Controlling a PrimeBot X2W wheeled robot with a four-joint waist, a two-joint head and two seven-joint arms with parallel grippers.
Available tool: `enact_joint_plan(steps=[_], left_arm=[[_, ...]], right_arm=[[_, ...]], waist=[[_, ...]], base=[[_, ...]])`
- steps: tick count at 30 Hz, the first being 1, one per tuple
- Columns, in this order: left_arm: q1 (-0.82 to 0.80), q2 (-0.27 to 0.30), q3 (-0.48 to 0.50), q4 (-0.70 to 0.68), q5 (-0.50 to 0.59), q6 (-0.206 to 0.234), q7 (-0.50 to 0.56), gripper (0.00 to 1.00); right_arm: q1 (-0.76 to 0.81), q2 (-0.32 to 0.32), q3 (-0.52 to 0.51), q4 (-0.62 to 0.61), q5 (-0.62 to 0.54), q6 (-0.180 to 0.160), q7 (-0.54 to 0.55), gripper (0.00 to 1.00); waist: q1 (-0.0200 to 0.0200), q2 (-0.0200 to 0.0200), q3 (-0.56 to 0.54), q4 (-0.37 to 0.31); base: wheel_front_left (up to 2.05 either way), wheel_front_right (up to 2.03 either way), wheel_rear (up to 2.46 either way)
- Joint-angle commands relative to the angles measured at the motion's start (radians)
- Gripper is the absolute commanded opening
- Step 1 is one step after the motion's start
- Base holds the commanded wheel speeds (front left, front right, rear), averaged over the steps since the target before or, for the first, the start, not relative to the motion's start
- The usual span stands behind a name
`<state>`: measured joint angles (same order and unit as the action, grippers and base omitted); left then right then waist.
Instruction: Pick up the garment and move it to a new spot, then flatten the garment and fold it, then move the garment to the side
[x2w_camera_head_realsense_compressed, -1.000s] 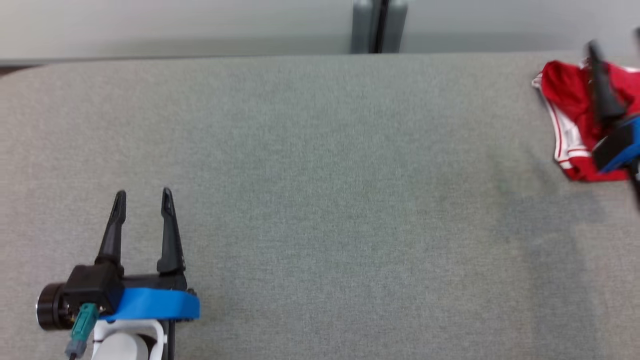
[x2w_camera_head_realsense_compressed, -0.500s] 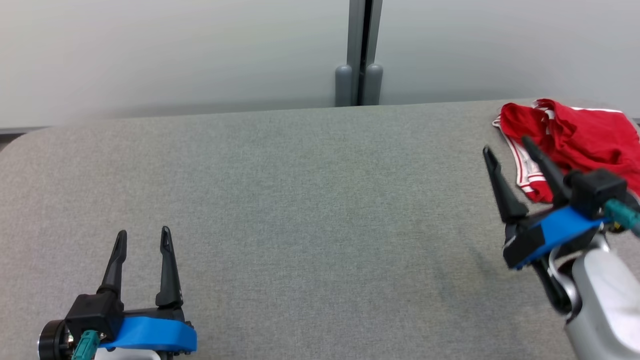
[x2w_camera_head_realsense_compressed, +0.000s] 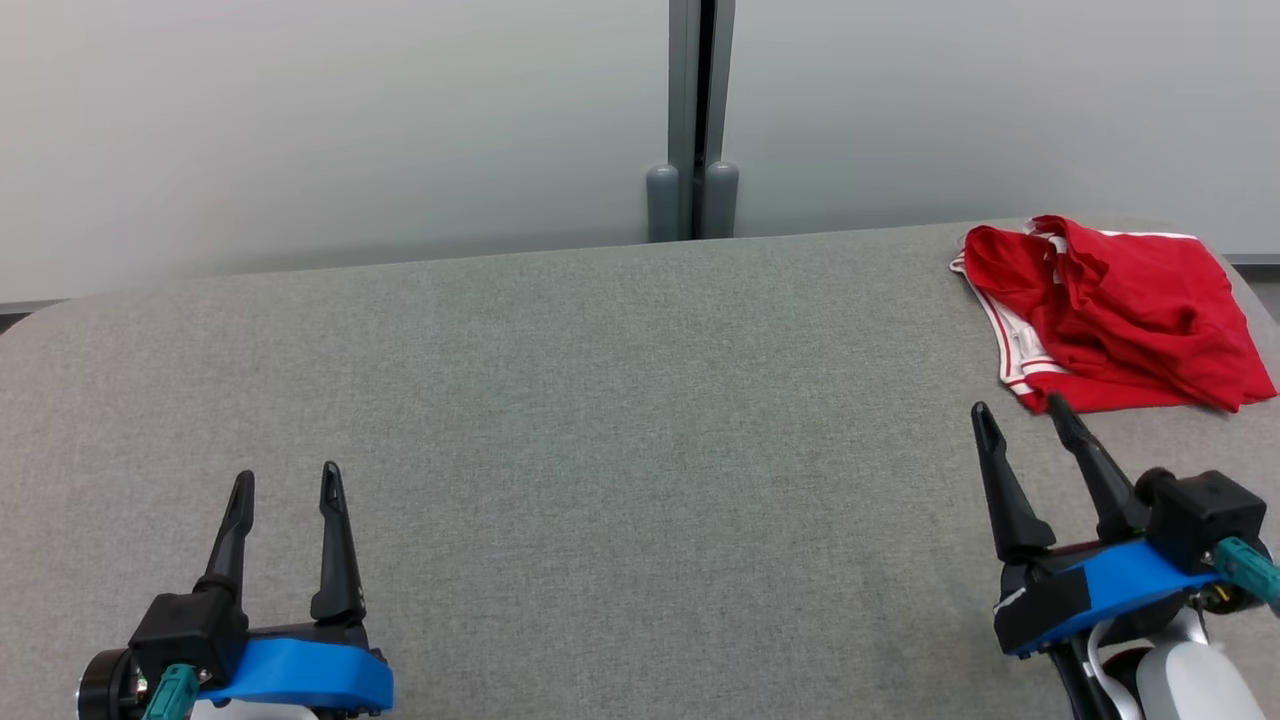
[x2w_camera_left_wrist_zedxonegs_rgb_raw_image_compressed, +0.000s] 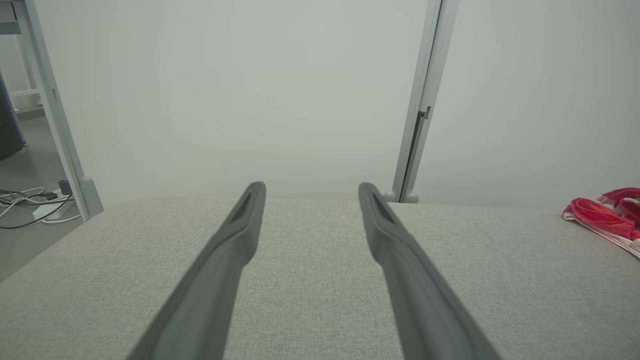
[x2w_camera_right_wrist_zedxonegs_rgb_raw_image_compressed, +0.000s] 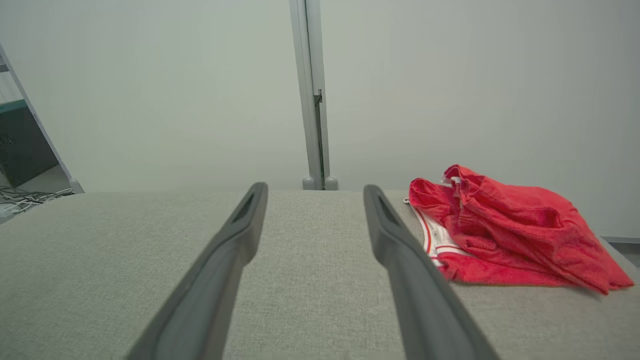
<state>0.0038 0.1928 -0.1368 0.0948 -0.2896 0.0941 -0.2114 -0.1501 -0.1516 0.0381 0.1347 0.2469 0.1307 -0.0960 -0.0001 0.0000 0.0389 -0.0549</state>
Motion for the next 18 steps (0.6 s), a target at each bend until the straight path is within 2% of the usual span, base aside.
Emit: enact_joint_plan(steps=[1, 10, 18], left_arm=[[0.013, 0.009, 0.002, -0.002, -0.003, 0.003, 0.003, 1.0], [0.009, 0.013, -0.01, 0.014, -0.008, 0.003, 0.016, 1.0], [-0.006, 0.014, -0.021, 0.016, -0.014, 0.006, 0.025, 1.0]], right_arm=[[0.036, 0.022, -0.013, -0.019, -0.007, 0.0, 0.009, 1.0], [0.102, 0.08, -0.054, -0.019, -0.033, 0.0, -0.003, 1.0], [0.113, 0.099, -0.08, -0.006, -0.039, 0.0, -0.018, 1.0]], waist=[[0.0001, 0.0, -0.006, -0.002], [0.0001, 0.0, -0.018, 0.018], [0.0001, 0.0, -0.019, 0.03]], base=[[0.0, 0.0, 0.0], [0.0, 0.0, 0.0], [0.0, 0.0, 0.0]])
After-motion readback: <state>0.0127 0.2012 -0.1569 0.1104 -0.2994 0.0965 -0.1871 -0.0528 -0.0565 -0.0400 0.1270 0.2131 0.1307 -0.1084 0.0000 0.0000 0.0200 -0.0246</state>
